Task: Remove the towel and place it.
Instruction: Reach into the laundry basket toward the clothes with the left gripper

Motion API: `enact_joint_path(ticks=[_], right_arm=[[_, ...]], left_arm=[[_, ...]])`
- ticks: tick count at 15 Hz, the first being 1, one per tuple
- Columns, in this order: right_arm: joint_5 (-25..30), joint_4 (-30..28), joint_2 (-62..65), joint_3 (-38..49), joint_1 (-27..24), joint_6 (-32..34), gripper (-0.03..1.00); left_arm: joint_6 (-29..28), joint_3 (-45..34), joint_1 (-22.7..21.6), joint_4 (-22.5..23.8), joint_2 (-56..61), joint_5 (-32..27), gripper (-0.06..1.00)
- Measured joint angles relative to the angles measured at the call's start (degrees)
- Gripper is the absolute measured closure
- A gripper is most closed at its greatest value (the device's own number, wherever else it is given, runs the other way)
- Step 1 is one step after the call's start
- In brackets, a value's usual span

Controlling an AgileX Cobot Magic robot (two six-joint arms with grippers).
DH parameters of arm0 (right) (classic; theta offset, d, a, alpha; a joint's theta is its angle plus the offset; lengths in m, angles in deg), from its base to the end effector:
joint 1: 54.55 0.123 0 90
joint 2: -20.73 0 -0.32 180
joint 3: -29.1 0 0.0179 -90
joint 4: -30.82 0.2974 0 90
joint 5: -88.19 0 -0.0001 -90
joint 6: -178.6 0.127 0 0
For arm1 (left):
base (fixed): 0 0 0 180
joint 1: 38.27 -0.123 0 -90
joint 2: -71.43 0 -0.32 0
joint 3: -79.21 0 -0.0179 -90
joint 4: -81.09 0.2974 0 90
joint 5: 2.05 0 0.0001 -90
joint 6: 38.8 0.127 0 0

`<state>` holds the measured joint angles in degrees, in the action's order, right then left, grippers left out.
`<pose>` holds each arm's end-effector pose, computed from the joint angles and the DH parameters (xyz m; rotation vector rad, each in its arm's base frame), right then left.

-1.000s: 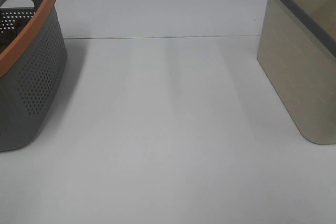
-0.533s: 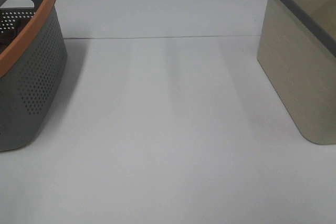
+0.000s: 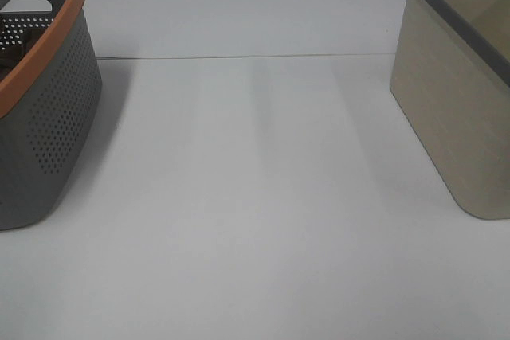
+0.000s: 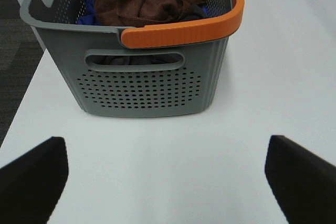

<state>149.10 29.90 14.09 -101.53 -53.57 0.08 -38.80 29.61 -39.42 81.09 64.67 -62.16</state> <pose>0.0319 -0.0012 0.2835 0.0097 2.0405 0.0077 0.0335 0.0007 0.2836 -0.0204 2.0327 0.0126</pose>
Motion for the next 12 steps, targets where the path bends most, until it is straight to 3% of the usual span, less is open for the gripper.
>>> enact_joint_path(ticks=[12], right_arm=[[0.0,0.0,0.0,0.0,0.0,0.0,0.37]], left_arm=[[0.0,0.0,0.29,0.0,0.0,0.0,-0.02]])
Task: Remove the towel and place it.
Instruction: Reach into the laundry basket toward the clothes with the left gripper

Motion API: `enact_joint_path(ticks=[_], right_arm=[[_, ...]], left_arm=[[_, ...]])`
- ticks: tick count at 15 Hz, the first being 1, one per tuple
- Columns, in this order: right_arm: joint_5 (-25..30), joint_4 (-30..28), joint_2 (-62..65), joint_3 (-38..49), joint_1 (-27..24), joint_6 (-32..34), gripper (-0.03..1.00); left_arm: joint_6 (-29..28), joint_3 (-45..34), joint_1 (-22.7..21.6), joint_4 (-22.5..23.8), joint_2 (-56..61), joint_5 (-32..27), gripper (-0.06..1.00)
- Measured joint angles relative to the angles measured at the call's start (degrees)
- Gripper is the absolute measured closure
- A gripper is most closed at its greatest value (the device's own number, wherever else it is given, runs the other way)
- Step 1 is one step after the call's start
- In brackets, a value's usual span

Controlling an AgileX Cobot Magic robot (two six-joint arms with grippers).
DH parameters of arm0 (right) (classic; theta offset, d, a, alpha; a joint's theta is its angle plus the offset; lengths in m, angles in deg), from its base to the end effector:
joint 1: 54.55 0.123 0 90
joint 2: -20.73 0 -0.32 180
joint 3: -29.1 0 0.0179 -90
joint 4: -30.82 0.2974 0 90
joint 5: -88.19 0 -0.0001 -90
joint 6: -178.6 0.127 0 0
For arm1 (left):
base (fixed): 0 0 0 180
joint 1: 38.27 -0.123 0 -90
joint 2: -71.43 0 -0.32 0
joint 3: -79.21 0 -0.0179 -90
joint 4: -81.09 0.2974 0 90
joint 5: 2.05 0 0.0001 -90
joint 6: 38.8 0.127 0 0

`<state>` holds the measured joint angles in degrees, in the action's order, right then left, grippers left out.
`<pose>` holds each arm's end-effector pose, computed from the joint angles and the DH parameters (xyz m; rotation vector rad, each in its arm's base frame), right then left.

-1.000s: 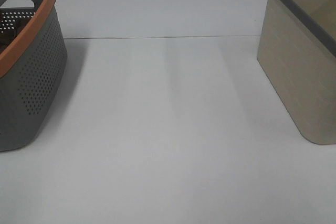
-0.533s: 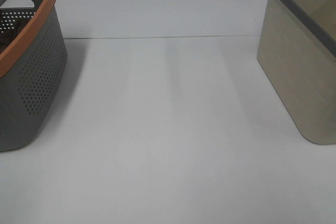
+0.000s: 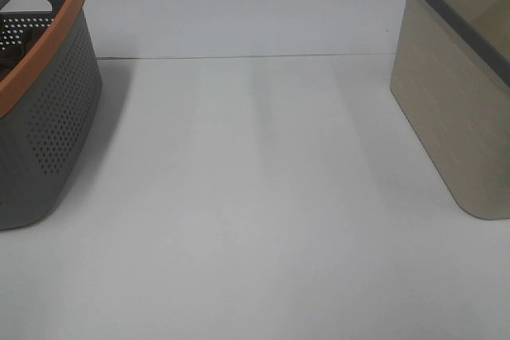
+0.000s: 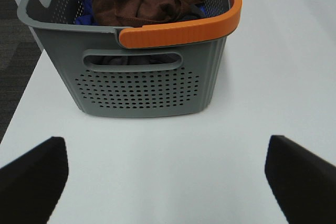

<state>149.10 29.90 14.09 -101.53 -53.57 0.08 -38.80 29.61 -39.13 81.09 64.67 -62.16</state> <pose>0.0319 -0.0012 0.2835 0.0097 2.0405 0.0077 0.0335 0.0005 0.2836 -0.0153 2.0327 0.0094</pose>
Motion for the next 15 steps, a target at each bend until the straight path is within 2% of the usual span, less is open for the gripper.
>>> enact_joint_path(ticks=[5,8,9,11,12,15], right_arm=[[0.0,0.0,0.0,0.0,0.0,0.0,0.37],[0.0,0.0,0.0,0.0,0.0,0.0,0.37],[0.0,0.0,0.0,0.0,0.0,0.0,0.37],[0.0,0.0,0.0,0.0,0.0,0.0,0.37],[0.0,0.0,0.0,0.0,0.0,0.0,0.37],[0.0,0.0,0.0,0.0,0.0,0.0,0.37]], left_arm=[[0.0,0.69,0.0,0.0,-0.46,0.8,-0.02],[0.0,3.61,0.0,0.4,-9.68,14.84,-0.02],[0.0,3.72,0.0,0.52,-12.26,17.65,-0.02],[-1.26,4.76,0.0,-0.57,-23.38,26.47,-0.02],[-2.23,9.91,0.0,-1.95,-36.84,30.08,-0.02],[-2.29,22.06,0.0,-1.78,-54.83,29.51,-0.02]])
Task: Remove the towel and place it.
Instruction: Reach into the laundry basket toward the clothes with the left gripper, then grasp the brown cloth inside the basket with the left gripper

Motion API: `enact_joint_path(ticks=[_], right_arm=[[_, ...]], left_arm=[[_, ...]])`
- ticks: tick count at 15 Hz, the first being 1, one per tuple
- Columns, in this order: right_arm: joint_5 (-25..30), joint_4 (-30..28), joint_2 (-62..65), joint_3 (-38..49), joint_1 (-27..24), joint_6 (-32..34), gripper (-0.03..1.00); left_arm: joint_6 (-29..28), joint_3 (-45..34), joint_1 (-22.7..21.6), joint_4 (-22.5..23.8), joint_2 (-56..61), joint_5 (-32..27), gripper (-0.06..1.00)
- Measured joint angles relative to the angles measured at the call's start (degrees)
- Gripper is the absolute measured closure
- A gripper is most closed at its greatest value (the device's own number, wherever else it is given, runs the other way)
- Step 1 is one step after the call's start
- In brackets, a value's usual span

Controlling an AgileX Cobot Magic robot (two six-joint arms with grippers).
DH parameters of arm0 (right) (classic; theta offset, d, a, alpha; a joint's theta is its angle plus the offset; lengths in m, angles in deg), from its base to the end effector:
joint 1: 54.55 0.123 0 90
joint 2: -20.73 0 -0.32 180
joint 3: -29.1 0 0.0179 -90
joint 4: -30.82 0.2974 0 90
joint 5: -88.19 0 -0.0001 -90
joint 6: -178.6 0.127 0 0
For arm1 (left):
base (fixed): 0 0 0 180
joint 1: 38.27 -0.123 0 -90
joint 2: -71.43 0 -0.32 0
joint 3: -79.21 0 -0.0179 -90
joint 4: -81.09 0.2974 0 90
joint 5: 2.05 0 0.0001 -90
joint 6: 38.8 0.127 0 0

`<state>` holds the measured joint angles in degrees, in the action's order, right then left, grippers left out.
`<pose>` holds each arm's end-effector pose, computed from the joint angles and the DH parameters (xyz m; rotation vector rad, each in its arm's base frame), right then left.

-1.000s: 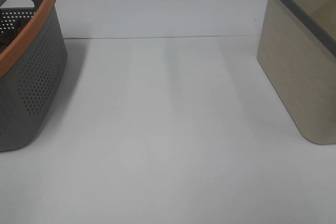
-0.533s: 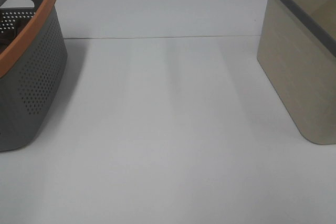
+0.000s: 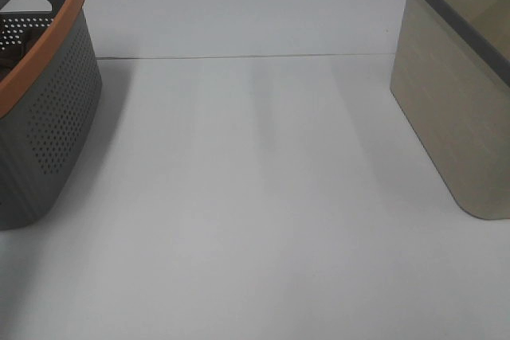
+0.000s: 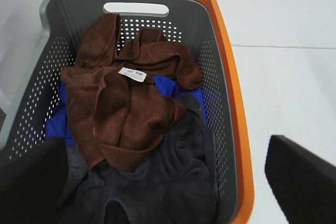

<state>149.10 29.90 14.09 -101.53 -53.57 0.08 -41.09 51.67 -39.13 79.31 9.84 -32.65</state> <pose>0.0319 -0.0012 0.2835 0.0097 2.0405 0.0077 0.2551 0.0018 0.3638 -0.0758 2.0884 -0.0479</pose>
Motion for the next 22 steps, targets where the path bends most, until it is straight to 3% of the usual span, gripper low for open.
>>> enact_joint_path(ticks=[5,9,14,16,19,22], right_arm=[[0.0,0.0,0.0,0.0,0.0,0.0,0.37],[0.0,0.0,0.0,0.0,0.0,0.0,0.37],[0.0,0.0,0.0,0.0,0.0,0.0,0.37],[0.0,0.0,0.0,0.0,0.0,0.0,0.37],[0.0,0.0,0.0,0.0,0.0,0.0,0.37],[0.0,0.0,0.0,0.0,0.0,0.0,0.37]], left_arm=[[0.86,19.42,0.0,3.27,-19.19,-10.08,-0.02],[0.86,36.33,0.0,9.34,-31.86,-25.44,0.1],[0.86,47.21,-0.57,16.79,-42.74,-38.04,0.21],[1.72,49.9,-3.04,14.67,-46.7,-38.62,0.22],[4.53,51.45,-7.68,7.85,-51.11,-38.79,0.22],[6.42,51.68,-8.25,5.79,-54.95,-38.62,0.22]])
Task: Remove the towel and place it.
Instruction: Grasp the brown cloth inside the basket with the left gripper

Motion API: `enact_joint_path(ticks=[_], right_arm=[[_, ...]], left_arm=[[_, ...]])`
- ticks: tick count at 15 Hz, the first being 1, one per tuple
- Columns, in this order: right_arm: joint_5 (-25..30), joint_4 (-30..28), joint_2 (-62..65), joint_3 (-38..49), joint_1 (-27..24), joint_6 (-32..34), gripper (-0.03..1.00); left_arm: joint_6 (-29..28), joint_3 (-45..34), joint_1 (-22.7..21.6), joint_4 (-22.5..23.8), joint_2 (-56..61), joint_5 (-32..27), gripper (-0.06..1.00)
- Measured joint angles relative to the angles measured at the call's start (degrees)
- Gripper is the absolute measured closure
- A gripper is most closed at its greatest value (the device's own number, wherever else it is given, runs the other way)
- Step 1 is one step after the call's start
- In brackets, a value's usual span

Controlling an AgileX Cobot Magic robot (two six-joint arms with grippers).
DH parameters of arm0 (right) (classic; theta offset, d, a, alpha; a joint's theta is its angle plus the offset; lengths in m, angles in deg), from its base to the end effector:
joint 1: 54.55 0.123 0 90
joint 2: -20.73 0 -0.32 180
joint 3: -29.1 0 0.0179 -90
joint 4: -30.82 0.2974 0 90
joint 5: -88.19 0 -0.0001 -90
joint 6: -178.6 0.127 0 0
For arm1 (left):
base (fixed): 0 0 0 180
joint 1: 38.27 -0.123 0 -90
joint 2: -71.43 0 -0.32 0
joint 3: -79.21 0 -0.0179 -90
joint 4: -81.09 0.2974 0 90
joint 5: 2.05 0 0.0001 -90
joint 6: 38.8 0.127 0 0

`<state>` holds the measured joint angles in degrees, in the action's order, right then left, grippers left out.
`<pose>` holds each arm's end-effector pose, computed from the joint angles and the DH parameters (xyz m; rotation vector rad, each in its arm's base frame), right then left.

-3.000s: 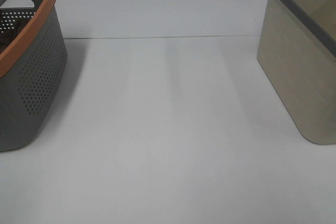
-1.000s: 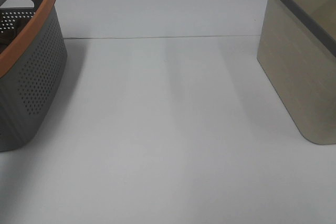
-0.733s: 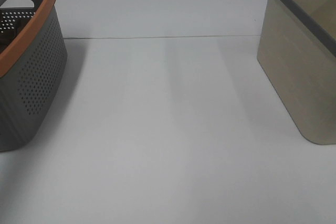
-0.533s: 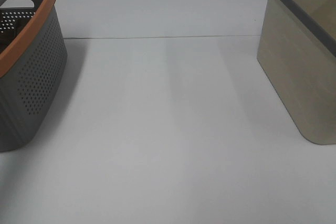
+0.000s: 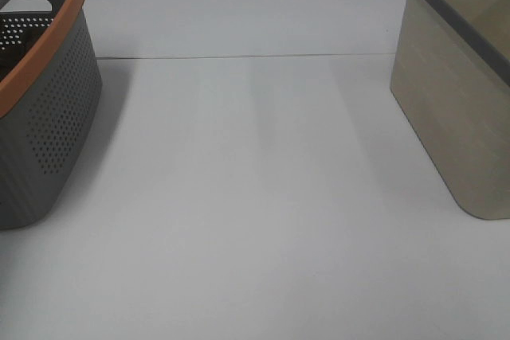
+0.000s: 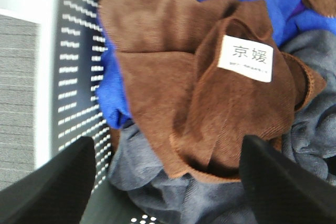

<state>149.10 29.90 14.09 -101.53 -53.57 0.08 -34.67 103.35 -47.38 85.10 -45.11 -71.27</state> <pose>0.0319 -0.0012 0.2835 0.0097 2.0405 0.0077 0.4735 0.0843 0.2944 -0.1027 2.8253 0.1503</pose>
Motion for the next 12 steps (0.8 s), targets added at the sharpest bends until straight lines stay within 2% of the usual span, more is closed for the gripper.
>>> enact_joint_path(ticks=[2,4,7,11,12], right_arm=[[0.0,0.0,0.0,0.0,0.0,0.0,0.37],[0.0,0.0,0.0,0.0,0.0,0.0,0.37],[0.0,0.0,0.0,0.0,0.0,0.0,0.37],[0.0,0.0,0.0,0.0,0.0,0.0,0.37],[0.0,0.0,0.0,0.0,0.0,0.0,0.37]], left_arm=[[0.29,0.0,0.0,-0.29,-2.81,0.46,0.23],[0.46,0.11,0.0,-2.23,-5.84,2.86,0.3],[0.46,0.17,0.06,-4.01,-8.02,3.15,0.35],[0.46,0.46,0.06,-4.01,-8.31,2.75,0.63],[0.46,0.69,0.06,-4.01,-8.31,2.64,0.66]])
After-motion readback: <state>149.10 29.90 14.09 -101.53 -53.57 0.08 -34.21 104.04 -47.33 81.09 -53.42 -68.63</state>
